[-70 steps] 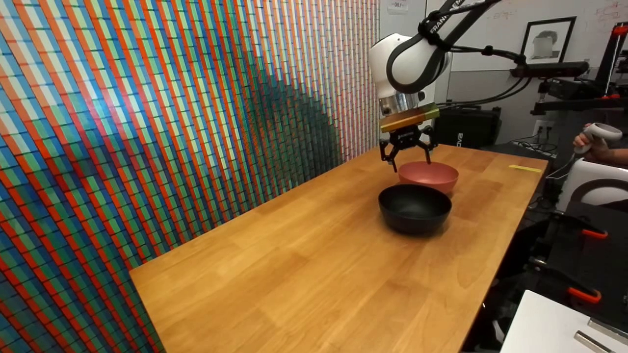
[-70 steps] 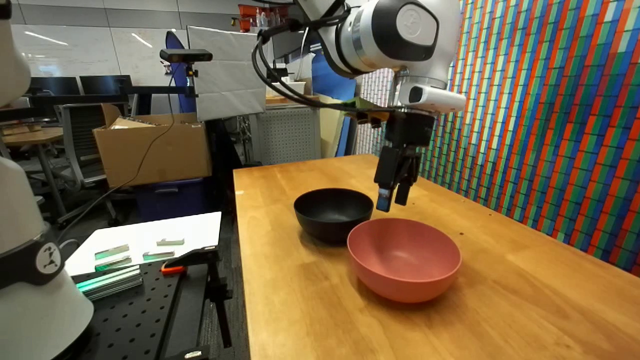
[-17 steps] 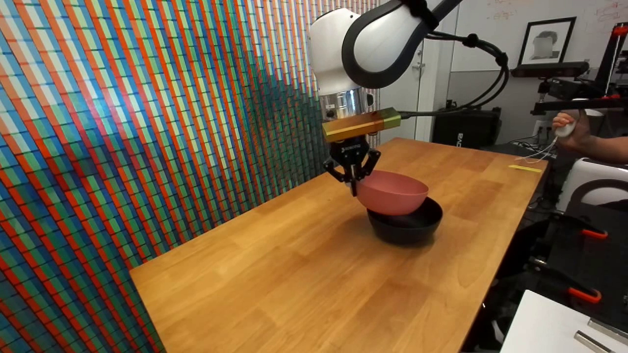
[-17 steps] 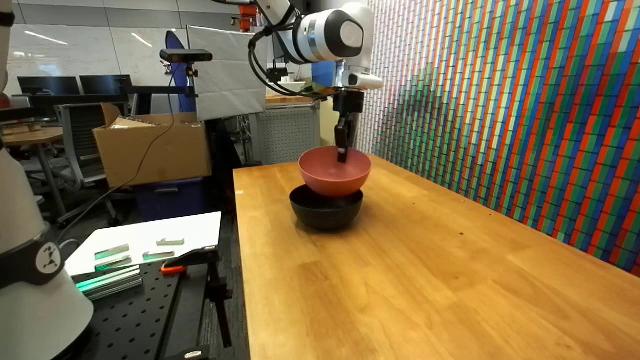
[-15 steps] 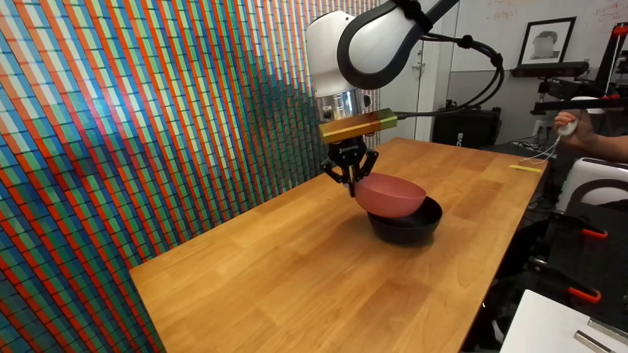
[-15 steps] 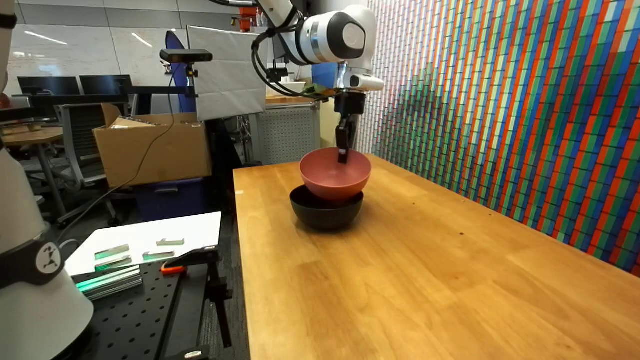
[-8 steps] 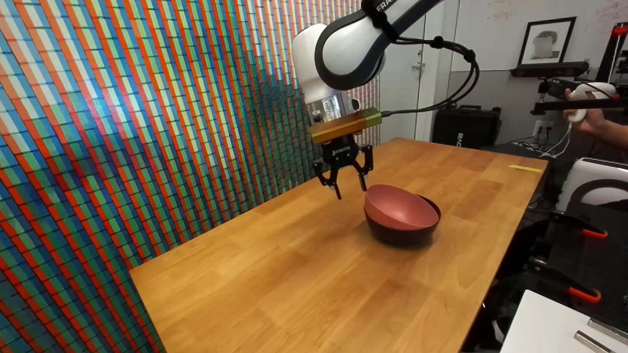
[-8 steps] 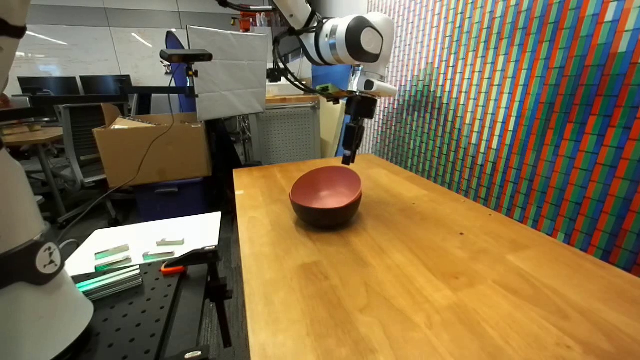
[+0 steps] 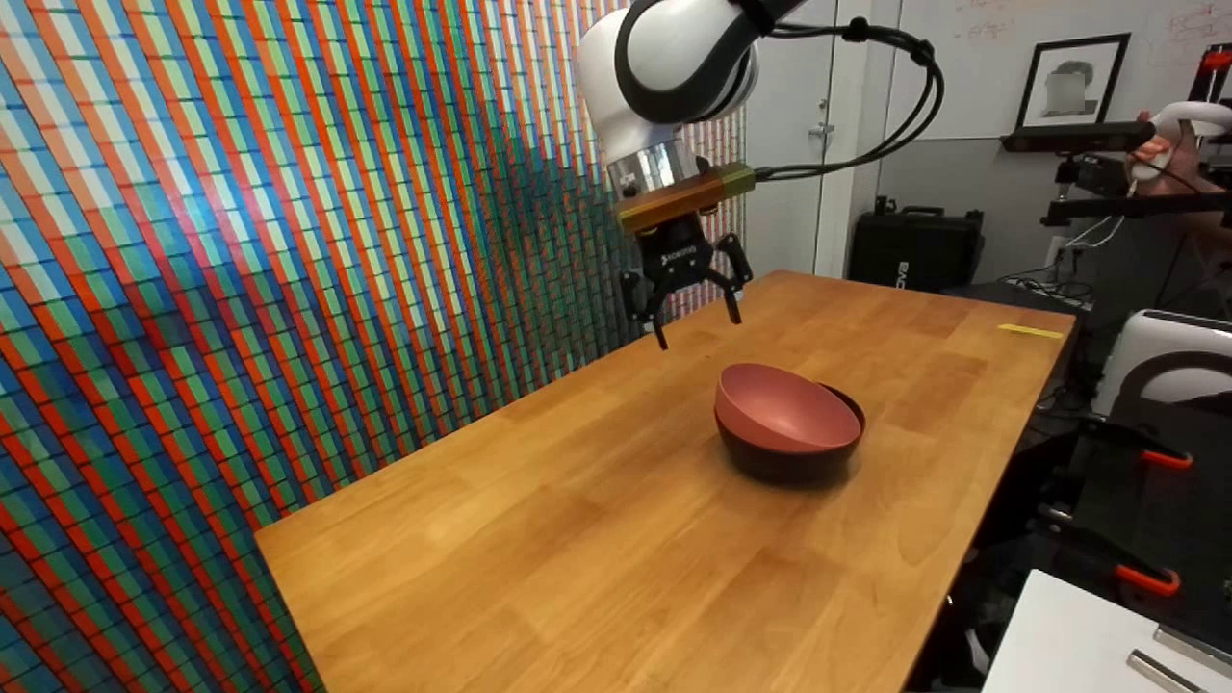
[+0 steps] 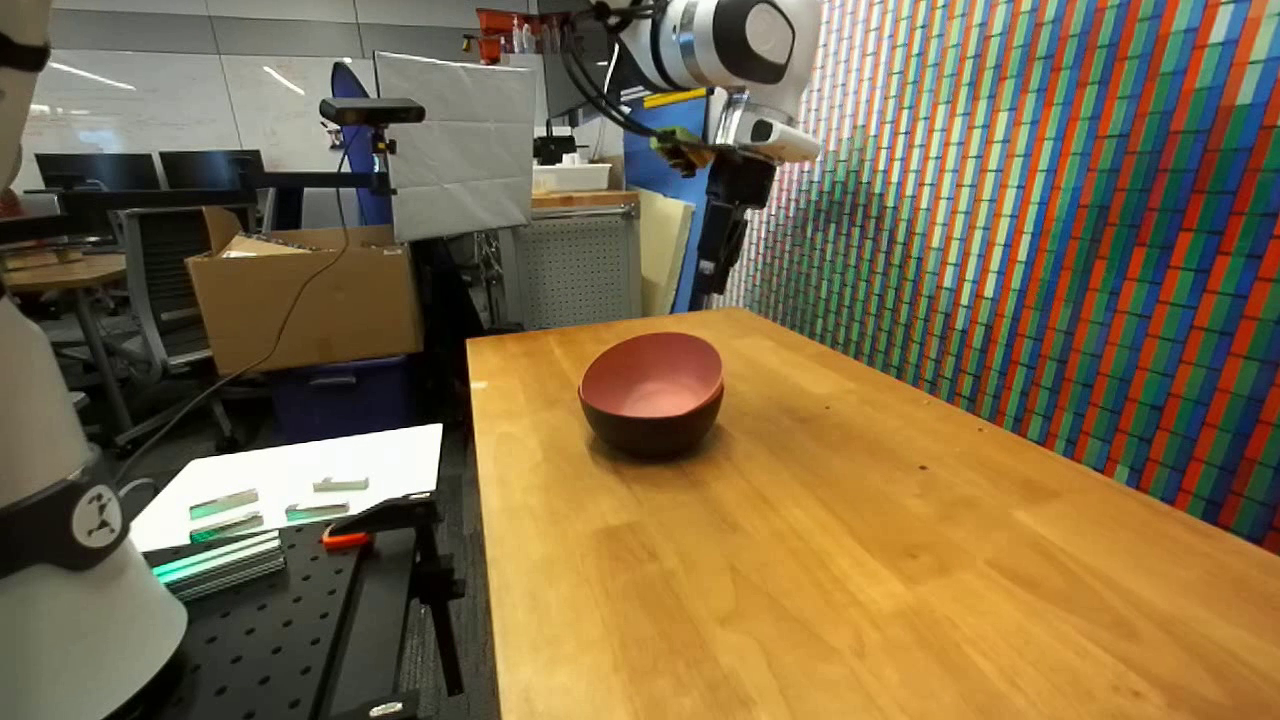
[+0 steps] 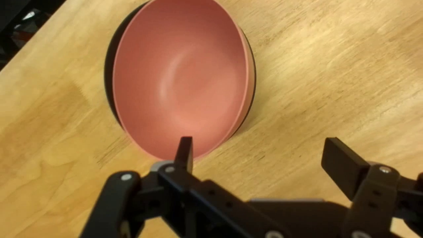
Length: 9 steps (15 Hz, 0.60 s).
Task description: Put the smaller pots into the bigger ones
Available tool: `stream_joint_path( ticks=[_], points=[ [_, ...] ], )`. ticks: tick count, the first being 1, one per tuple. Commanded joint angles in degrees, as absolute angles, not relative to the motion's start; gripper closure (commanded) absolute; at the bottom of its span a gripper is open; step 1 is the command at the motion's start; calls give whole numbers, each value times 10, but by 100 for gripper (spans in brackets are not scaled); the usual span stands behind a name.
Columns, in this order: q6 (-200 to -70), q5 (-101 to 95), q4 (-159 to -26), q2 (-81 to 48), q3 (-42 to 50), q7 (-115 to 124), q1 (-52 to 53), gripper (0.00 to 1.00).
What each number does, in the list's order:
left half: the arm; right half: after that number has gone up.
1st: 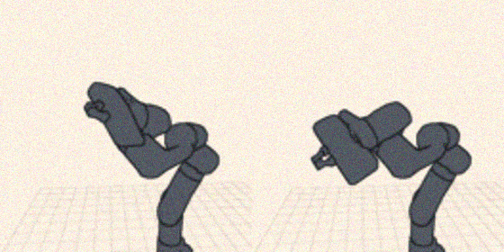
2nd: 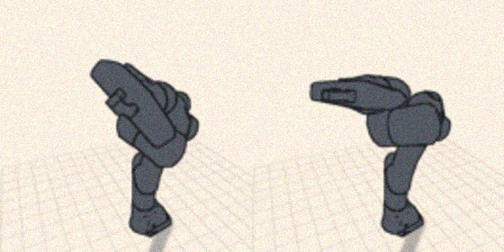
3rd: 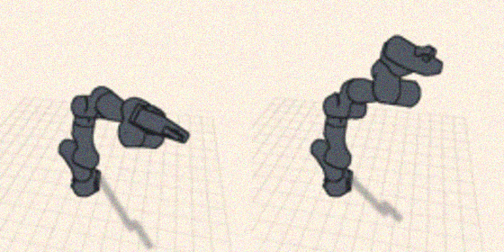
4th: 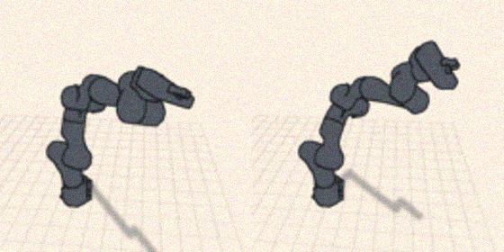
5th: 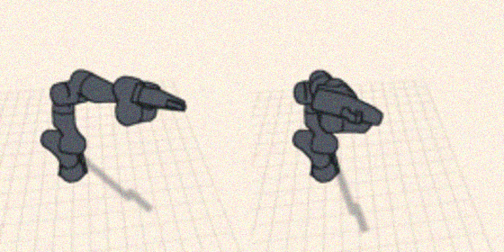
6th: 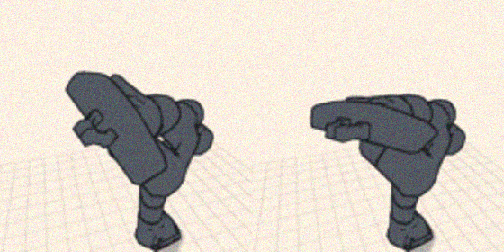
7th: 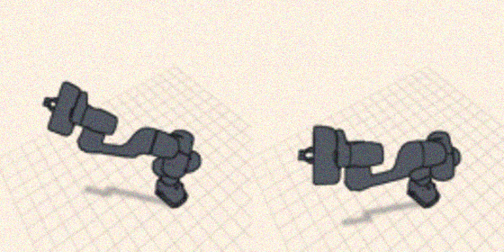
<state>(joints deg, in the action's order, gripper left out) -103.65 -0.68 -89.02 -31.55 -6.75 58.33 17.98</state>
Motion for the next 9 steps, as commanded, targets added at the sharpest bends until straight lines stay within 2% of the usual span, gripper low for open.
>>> stream_joint_path(
  ticks=[1,9],
  points=[
    [-1005,-22,-925,-235,-52,555,173,0],
    [-960,-71,-985,-96,-43,326,112,0]
  ],
)
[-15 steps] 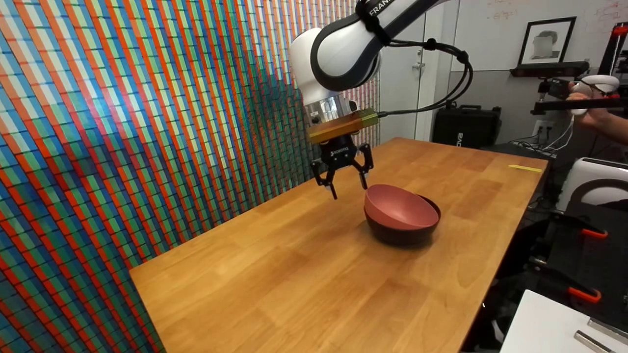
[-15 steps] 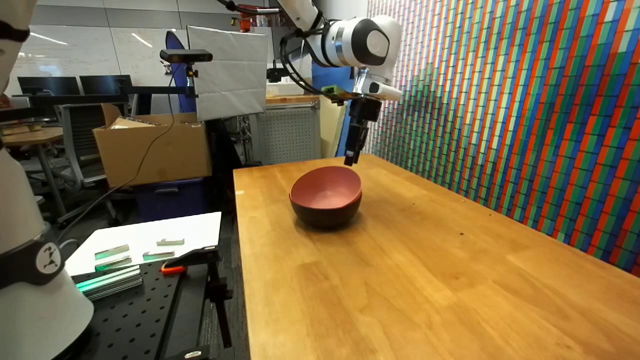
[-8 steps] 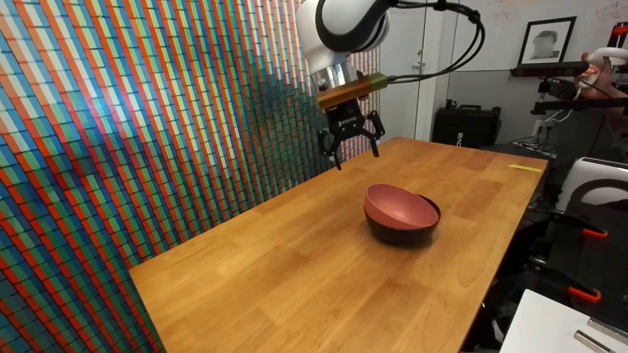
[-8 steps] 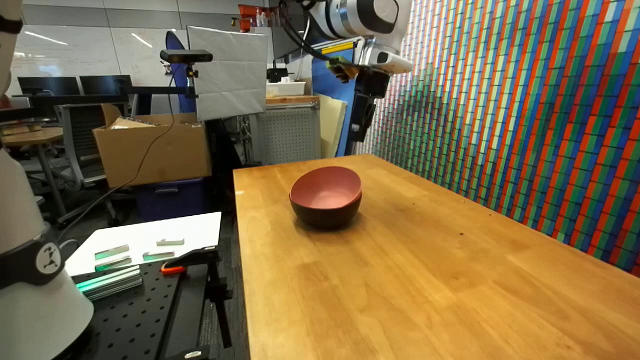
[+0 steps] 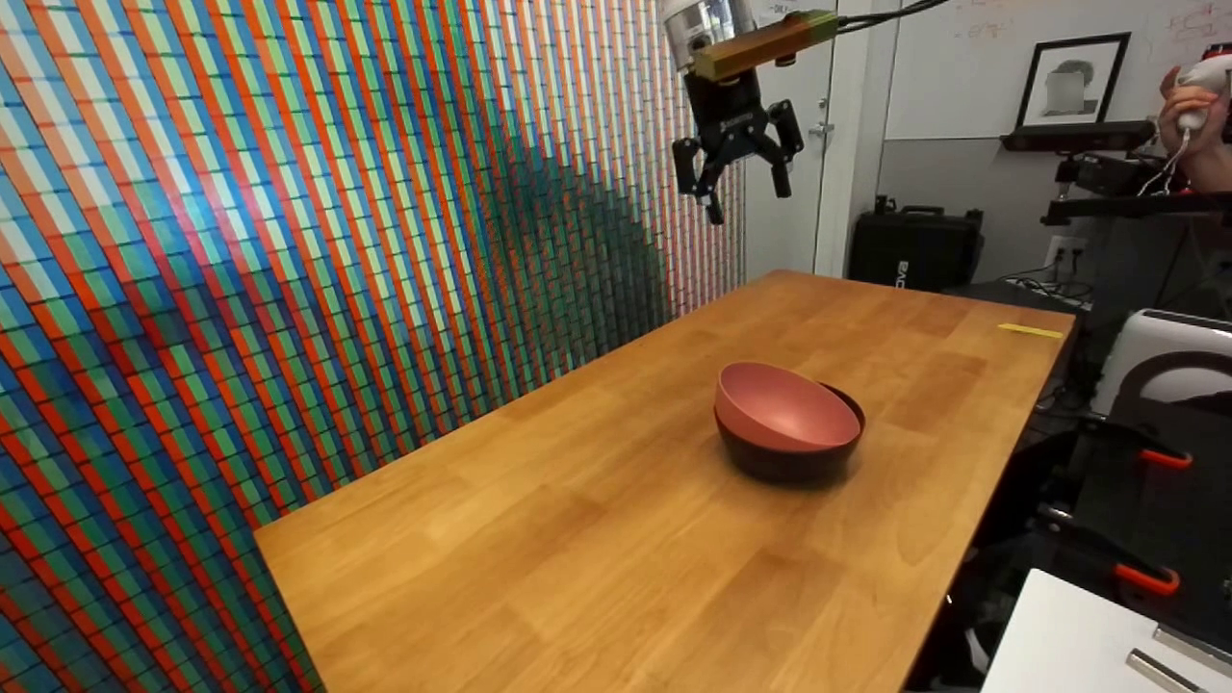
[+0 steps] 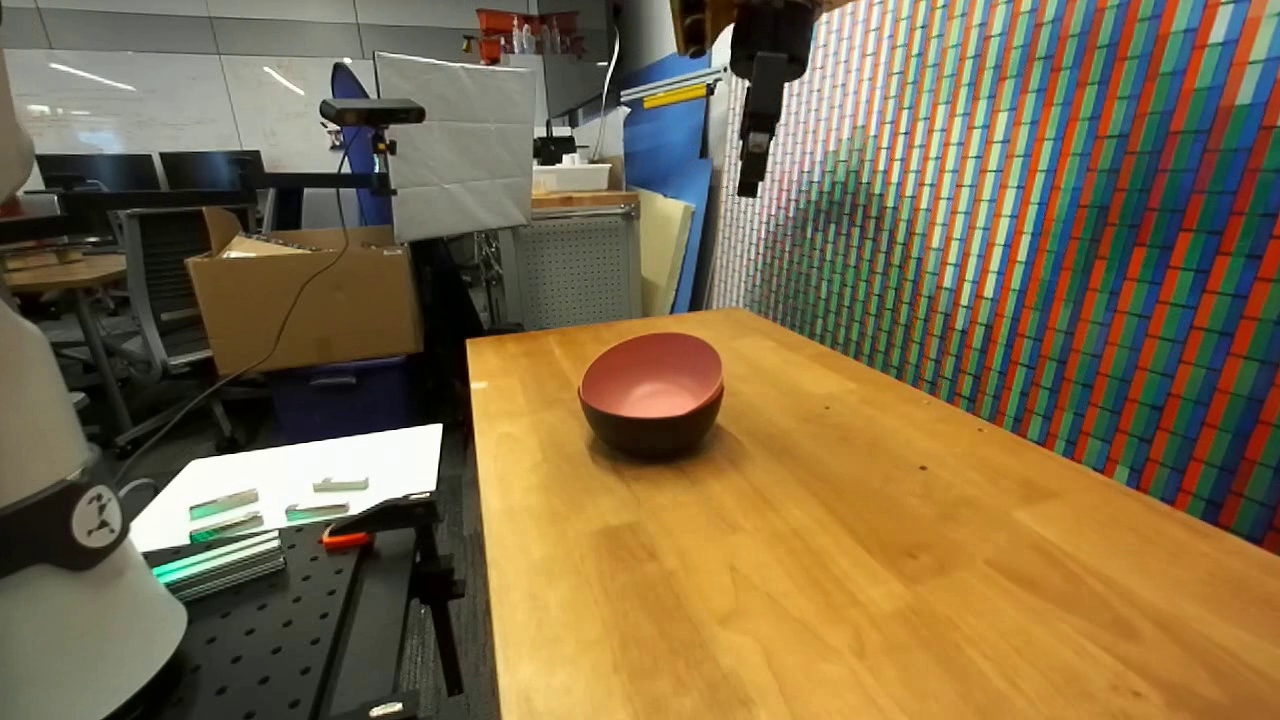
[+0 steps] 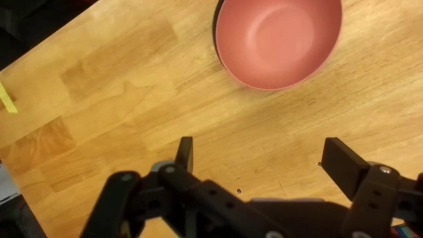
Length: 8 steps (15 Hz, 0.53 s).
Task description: Put the smaller pots into the bigger ones
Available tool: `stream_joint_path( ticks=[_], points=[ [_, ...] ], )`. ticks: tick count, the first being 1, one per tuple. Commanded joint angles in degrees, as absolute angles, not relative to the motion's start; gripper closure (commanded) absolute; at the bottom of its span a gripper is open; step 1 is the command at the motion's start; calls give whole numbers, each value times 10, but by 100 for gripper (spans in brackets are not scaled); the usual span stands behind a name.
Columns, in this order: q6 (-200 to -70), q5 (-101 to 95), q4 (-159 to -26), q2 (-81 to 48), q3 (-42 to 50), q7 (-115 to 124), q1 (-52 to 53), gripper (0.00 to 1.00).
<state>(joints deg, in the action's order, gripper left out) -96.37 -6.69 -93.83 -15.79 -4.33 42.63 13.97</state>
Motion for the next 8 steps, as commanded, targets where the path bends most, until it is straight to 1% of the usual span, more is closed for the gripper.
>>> stream_joint_path(
  ticks=[1,8],
  points=[
    [-960,-66,-994,-81,-41,288,102,0],
    [-945,-62,-1013,-28,-29,114,48,0]
  ],
)
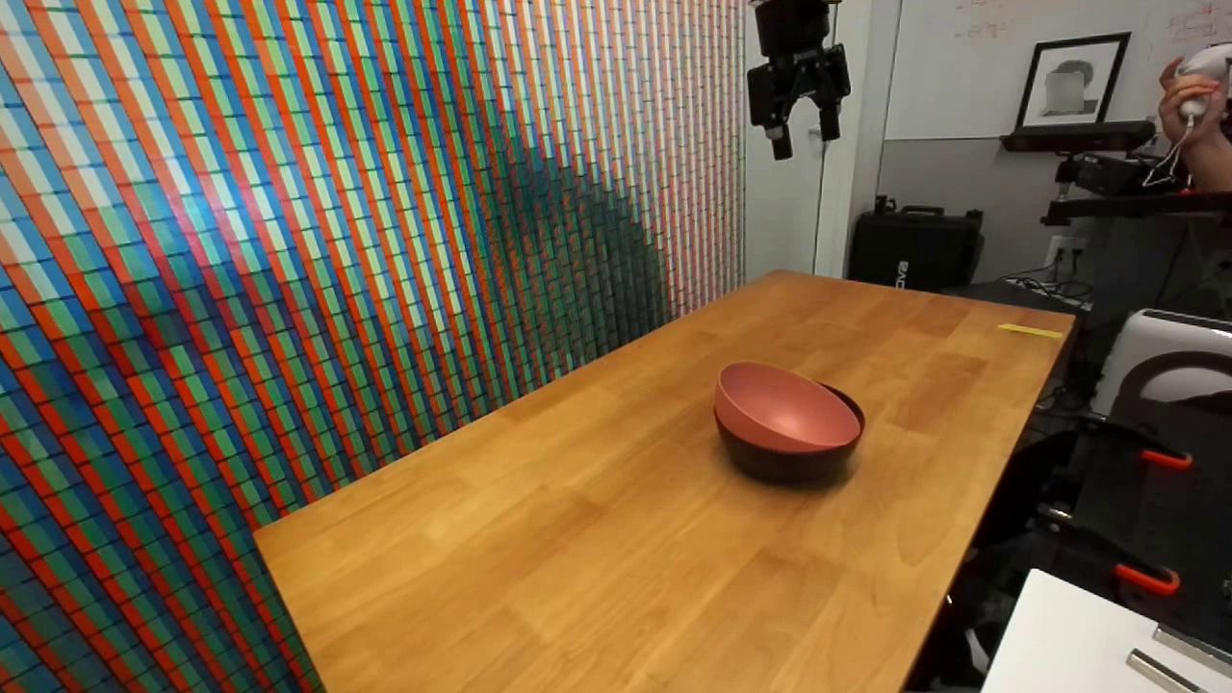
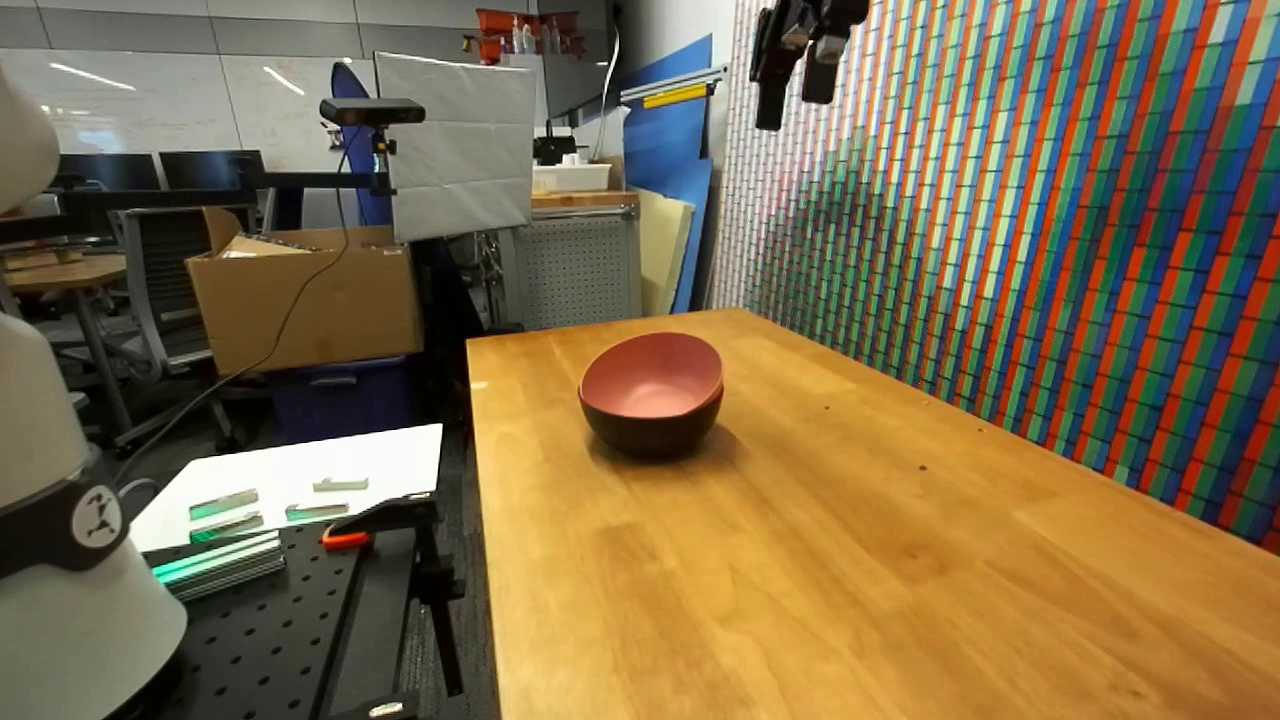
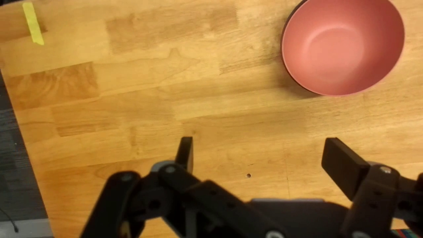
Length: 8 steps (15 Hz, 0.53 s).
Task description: Put the smaller pots into the bigger ones
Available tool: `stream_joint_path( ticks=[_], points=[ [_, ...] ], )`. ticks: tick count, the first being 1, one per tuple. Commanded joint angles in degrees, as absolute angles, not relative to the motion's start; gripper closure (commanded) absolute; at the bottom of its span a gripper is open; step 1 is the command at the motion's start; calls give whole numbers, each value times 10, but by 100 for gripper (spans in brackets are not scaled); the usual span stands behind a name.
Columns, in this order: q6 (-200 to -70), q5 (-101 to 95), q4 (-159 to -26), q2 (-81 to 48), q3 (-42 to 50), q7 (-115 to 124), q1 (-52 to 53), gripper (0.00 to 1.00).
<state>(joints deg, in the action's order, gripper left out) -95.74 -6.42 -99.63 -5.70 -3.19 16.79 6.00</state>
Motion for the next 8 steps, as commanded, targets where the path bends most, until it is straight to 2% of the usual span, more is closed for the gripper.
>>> stream_joint_path(
  ticks=[1,8],
  points=[
    [-941,-61,-1012,-25,-28,101,45,0],
    [-934,-64,-1002,-41,-30,101,42,0]
  ],
)
